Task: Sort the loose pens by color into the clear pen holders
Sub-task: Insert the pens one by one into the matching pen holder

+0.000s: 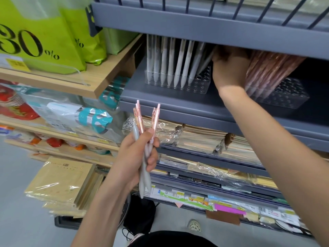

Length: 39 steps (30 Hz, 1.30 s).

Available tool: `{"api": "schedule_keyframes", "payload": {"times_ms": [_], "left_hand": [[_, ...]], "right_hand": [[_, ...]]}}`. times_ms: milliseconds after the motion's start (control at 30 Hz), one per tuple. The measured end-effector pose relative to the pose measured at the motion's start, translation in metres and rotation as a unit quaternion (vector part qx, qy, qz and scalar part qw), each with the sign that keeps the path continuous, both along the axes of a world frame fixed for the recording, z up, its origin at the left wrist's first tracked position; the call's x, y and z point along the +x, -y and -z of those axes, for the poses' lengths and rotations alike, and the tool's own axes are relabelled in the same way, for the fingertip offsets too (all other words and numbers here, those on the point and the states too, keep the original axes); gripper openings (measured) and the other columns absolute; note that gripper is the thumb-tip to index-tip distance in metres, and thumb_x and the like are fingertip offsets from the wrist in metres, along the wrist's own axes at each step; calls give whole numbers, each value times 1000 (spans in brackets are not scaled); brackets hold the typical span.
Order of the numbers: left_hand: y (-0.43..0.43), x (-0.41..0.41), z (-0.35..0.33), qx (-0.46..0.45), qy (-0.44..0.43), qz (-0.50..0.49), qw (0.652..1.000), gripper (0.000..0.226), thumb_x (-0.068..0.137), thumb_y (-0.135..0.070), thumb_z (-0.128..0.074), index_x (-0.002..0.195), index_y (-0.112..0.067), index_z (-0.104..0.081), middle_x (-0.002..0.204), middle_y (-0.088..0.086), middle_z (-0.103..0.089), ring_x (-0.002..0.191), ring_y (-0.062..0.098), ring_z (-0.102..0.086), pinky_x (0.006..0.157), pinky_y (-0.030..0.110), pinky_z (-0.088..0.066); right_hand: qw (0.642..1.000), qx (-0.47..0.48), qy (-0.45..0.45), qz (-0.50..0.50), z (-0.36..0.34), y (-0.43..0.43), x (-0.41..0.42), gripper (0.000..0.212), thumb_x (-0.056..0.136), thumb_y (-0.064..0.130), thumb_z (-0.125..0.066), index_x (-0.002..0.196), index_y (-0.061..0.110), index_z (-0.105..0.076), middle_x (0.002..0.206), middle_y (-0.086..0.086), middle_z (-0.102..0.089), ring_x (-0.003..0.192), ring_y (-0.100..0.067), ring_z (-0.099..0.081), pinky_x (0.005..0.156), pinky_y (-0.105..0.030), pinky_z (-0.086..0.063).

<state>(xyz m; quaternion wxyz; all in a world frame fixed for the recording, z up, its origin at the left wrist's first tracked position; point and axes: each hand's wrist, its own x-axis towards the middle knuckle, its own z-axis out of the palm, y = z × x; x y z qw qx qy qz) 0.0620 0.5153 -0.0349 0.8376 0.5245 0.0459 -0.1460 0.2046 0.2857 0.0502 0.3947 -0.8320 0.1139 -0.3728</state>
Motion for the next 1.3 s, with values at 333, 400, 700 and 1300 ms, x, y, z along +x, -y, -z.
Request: {"api": "schedule_keyframes", "payload": {"times_ms": [333,400,700,1300], "left_hand": [[2,-3,0,17,4,12,1000,20,100,-22,-56,86,-9,-50,71,5,-58,38,12,-40,33,21,-33],[4,-3,0,24,4,14,1000,18,101,-19,-55,87,-8,-50,72,6,-59,38,12,-40,33,20,-33],[5,-1,4,17,3,0,1000,9,101,-14,-51,96,-7,-49,74,7,-61,38,13,-40,33,20,-33],[34,2,0,31,58,50,997,23,102,-24,-53,112,-4,-51,103,15,-76,49,22,-63,36,22,-41]], "right_hand": [[999,-4,-36,-9,3,0,2,26,90,9,-51,109,2,-67,107,-14,-69,98,-26,-63,73,-15,-36],[997,-39,-60,-34,2,-2,2,28,91,12,-51,114,3,-63,114,-14,-67,102,-28,-62,74,-17,-36],[994,-69,-59,-53,3,-1,-2,30,89,13,-52,115,2,-65,109,-16,-70,104,-33,-63,91,-35,-47],[915,176,-214,-294,34,-36,-126,15,84,29,-75,79,14,-73,67,1,-63,61,-7,-55,59,-25,-45]]}}
